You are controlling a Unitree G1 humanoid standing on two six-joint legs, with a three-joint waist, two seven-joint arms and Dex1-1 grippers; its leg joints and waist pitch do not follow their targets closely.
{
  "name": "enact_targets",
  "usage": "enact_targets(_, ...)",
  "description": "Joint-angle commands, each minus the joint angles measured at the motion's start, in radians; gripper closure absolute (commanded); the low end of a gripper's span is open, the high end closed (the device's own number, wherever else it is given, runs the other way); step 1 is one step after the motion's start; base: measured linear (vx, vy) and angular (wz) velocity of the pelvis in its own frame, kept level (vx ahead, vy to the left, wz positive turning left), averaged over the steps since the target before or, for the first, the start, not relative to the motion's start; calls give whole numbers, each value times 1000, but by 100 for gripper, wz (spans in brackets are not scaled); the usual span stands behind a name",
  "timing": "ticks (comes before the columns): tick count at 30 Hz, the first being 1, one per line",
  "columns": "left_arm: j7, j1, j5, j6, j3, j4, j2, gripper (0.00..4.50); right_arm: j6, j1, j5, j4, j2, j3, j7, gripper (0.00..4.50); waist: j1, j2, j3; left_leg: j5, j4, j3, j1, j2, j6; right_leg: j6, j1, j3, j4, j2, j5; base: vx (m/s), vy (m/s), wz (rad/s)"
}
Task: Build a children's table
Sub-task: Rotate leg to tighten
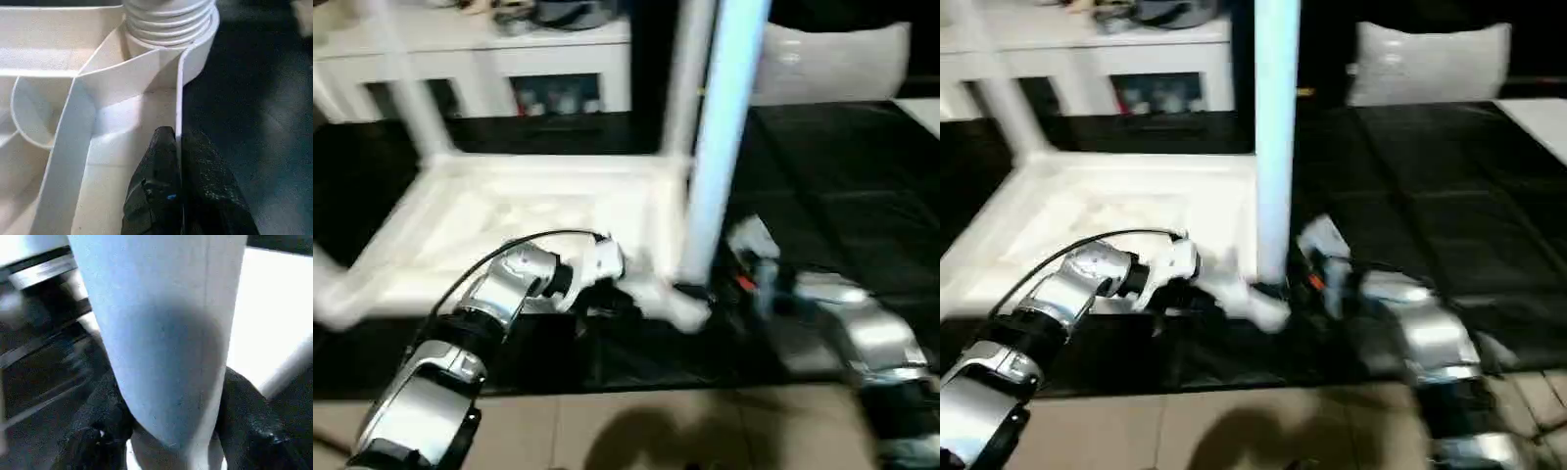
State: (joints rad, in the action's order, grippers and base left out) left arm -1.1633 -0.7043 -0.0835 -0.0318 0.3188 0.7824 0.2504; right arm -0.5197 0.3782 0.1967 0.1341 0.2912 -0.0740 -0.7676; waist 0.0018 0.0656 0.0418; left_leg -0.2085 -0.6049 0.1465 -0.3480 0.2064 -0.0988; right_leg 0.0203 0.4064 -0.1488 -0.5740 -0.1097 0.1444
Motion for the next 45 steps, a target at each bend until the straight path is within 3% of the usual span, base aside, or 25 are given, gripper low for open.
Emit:
enact_targets(1,13,-7,21,-14,26,-53,-70,450,-48,40,24,33,-79,-29,84,246,1,-27,-60,-233,69,7,-17,-7,50,44,-66,28,104,-35,537,0,0,0)
enact_targets(3,101,-17,-5,-55,15,-57,-99,450,-49,68,-17,85,-140,-19,206,246,-11,-19,-61,-226,68,6,-19,-8,55,55,-64,28,102,-36,526,0,0,0)
enact_targets(4,151,-23,-15,-80,7,-57,-119,450,-18,78,-42,112,-165,-25,245,246,-20,-20,-60,-230,67,5,-21,-7,53,56,-64,26,102,-34,525,0,0,0)
enact_targets(6,223,-32,-28,-115,1,-60,-148,450,52,88,-80,146,-201,-31,293,246,-23,-24,-61,-232,64,8,-15,-9,57,55,-60,25,106,-34,534,0,0,0)
enact_targets(7,231,-32,-30,-113,1,-60,-151,450,63,88,-72,153,-208,-22,289,246,-21,-23,-61,-223,67,7,-17,-7,63,59,-62,27,104,-36,524,0,0,0)
enact_targets(8,240,-31,-32,-114,0,-62,-155,450,83,84,-69,156,-207,-22,272,195,-19,-24,-64,-210,68,7,-19,-5,74,66,-65,31,100,-35,493,0,0,0)
enact_targets(9,240,-31,-32,-114,0,-62,-155,450,85,83,-68,156,-206,-22,269,182,-18,-24,-64,-201,69,6,-22,-4,79,72,-67,32,96,-35,472,0,0,0)
enact_targets(12,244,-30,-33,-111,0,-60,-153,450,107,75,-57,157,-197,-10,255,175,-12,-23,-67,-171,70,7,-21,1,98,112,-69,40,85,-35,390,0,0,0)
enact_targets(13,245,-27,-37,-96,-1,-53,-142,450,133,65,-47,155,-178,7,233,146,-10,-24,-68,-158,71,8,-22,2,104,125,-71,43,80,-36,364,0,0,0)
enact_targets(20,160,4,-29,6,1,-50,-96,450,221,4,5,92,-64,33,30,98,12,-19,-69,-133,69,11,-21,5,132,158,-77,47,74,-36,299,0,0,0)
enact_targets(24,65,25,-13,102,18,-47,-65,450,239,-27,30,67,42,28,-117,59,19,-21,-68,-153,69,11,-20,5,141,151,-79,48,75,-36,323,0,0,0)
enact_targets(30,-50,19,-8,179,49,-22,-36,450,245,-43,53,49,174,5,-306,7,43,-23,-64,-188,70,16,-8,8,128,122,-66,48,86,-35,414,0,0,0)
enact_targets(32,-79,18,-8,200,55,-18,-30,450,251,-41,55,52,190,3,-335,7,49,-25,-64,-182,71,16,-14,8,125,118,-68,48,84,-36,416,0,0,0)
enact_targets(36,-158,16,-15,258,81,-7,-10,450,257,-34,85,61,227,-9,-432,7,59,-23,-68,-170,71,15,-13,12,127,123,-68,48,80,-37,391,0,0,0)
enact_targets(37,-168,16,-16,265,84,-6,-8,450,257,-34,88,61,233,-13,-447,33,63,-22,-68,-163,72,14,-13,15,129,132,-67,50,76,-38,370,0,0,0)
enact_targets(40,-225,11,-18,304,104,-1,6,450,253,-31,109,59,261,-42,-528,47,71,-23,-70,-150,71,14,-16,17,136,152,-69,52,68,-39,326,0,0,0)
enact_targets(45,-302,18,-11,329,120,-15,21,450,255,-31,116,61,263,-65,-589,92,86,-22,-69,-146,72,16,-14,18,131,153,-69,53,69,-41,337,0,0,0)
